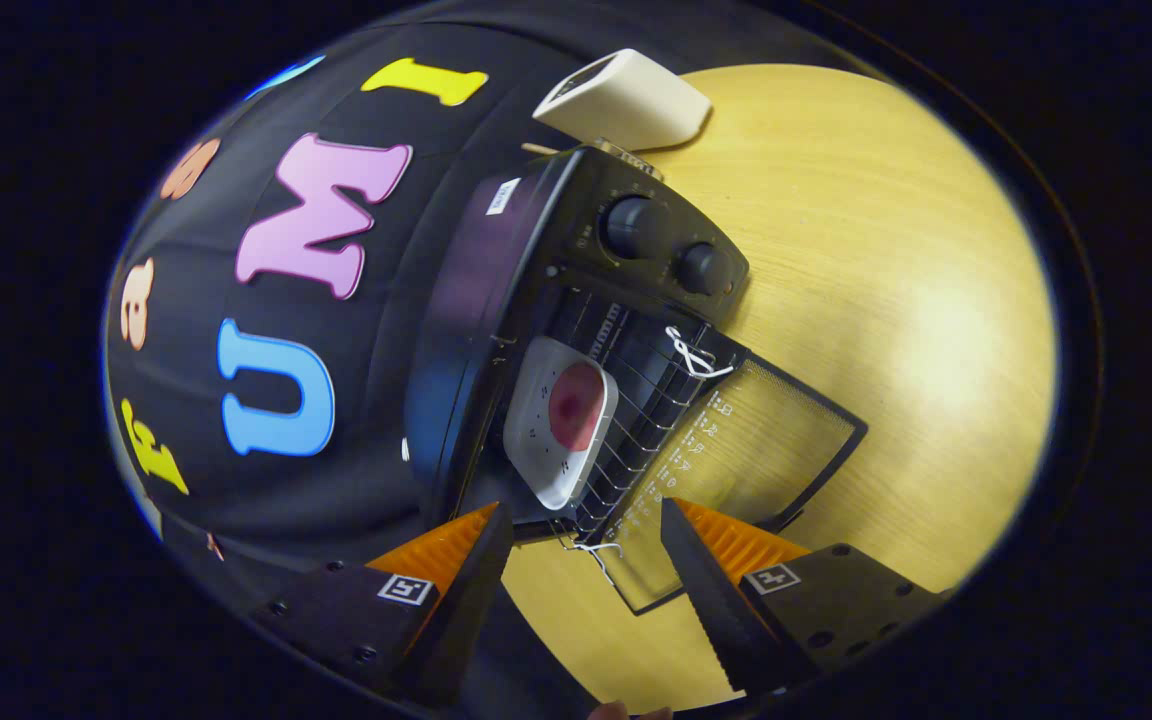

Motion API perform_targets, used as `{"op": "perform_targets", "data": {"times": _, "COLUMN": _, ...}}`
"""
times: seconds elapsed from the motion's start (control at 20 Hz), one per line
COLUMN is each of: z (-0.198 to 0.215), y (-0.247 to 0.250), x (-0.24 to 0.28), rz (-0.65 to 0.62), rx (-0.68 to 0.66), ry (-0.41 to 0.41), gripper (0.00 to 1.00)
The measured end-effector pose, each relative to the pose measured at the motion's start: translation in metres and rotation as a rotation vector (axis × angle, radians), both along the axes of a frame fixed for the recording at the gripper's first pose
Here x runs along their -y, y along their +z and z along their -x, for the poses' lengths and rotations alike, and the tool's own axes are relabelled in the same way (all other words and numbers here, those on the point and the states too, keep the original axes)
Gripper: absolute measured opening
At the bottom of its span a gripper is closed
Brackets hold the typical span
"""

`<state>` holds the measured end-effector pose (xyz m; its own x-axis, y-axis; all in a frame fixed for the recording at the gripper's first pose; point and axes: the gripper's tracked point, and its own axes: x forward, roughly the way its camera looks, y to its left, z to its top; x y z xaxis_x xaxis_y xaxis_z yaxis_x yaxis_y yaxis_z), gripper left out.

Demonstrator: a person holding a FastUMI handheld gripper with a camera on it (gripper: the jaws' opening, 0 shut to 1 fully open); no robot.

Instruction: Open the toaster oven, put the food inside, and close the toaster oven door.

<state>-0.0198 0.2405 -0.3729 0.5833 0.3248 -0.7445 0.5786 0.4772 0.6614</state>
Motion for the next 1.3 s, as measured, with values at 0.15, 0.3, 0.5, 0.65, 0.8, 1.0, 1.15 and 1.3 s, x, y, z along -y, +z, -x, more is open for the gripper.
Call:
{"op": "perform_targets", "data": {"times": 0.15, "z": 0.017, "y": 0.011, "x": 0.006, "rz": 0.143, "rx": 0.065, "ry": 0.182, "gripper": 0.97}}
{"op": "perform_targets", "data": {"times": 0.3, "z": 0.042, "y": 0.014, "x": -0.002, "rz": 0.209, "rx": 0.079, "ry": 0.348, "gripper": 0.98}}
{"op": "perform_targets", "data": {"times": 0.5, "z": 0.074, "y": 0.008, "x": -0.008, "rz": 0.301, "rx": 0.101, "ry": 0.533, "gripper": 0.99}}
{"op": "perform_targets", "data": {"times": 0.65, "z": 0.098, "y": -0.005, "x": -0.018, "rz": 0.363, "rx": 0.116, "ry": 0.663, "gripper": 0.99}}
{"op": "perform_targets", "data": {"times": 0.8, "z": 0.119, "y": -0.029, "x": -0.028, "rz": 0.413, "rx": 0.085, "ry": 0.769, "gripper": 0.99}}
{"op": "perform_targets", "data": {"times": 1.0, "z": 0.127, "y": -0.063, "x": -0.032, "rz": 0.456, "rx": 0.02, "ry": 0.814, "gripper": 0.99}}
{"op": "perform_targets", "data": {"times": 1.15, "z": 0.122, "y": -0.076, "x": -0.035, "rz": 0.474, "rx": -0.019, "ry": 0.809, "gripper": 1.0}}
{"op": "perform_targets", "data": {"times": 1.3, "z": 0.117, "y": -0.093, "x": -0.036, "rz": 0.508, "rx": -0.063, "ry": 0.789, "gripper": 0.99}}
